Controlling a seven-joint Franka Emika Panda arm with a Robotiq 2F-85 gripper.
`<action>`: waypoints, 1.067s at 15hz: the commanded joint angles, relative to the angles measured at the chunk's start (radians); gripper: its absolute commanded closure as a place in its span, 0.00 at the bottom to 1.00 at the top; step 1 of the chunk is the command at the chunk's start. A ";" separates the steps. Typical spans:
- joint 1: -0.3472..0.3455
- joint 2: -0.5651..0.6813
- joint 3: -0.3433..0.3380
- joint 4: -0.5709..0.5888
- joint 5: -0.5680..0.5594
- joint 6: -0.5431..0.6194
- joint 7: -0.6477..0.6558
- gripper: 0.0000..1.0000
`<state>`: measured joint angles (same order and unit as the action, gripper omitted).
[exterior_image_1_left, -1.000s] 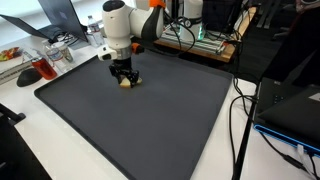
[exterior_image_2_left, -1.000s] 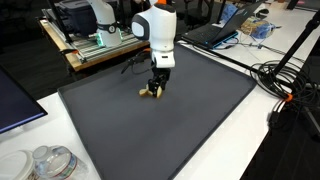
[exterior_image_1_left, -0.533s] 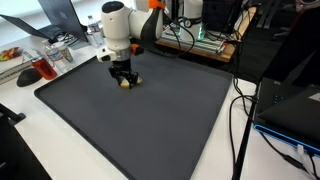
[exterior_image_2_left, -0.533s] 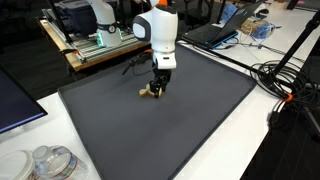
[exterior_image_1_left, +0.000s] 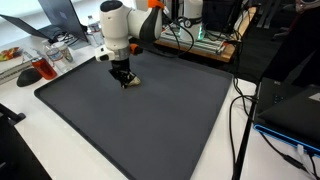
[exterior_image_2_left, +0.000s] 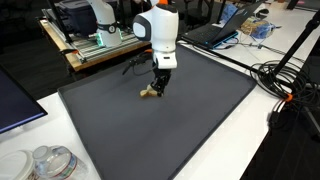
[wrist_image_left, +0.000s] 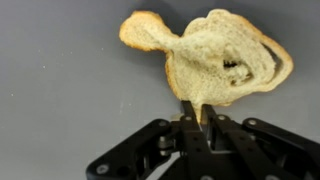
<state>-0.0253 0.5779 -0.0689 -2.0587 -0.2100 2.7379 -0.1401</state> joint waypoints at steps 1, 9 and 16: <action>0.013 0.017 -0.012 0.020 -0.005 -0.030 0.018 0.98; 0.017 0.012 -0.013 0.020 -0.014 -0.031 0.012 0.98; 0.018 -0.012 -0.006 0.028 -0.018 -0.069 -0.005 0.56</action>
<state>-0.0220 0.5779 -0.0689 -2.0506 -0.2119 2.7178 -0.1412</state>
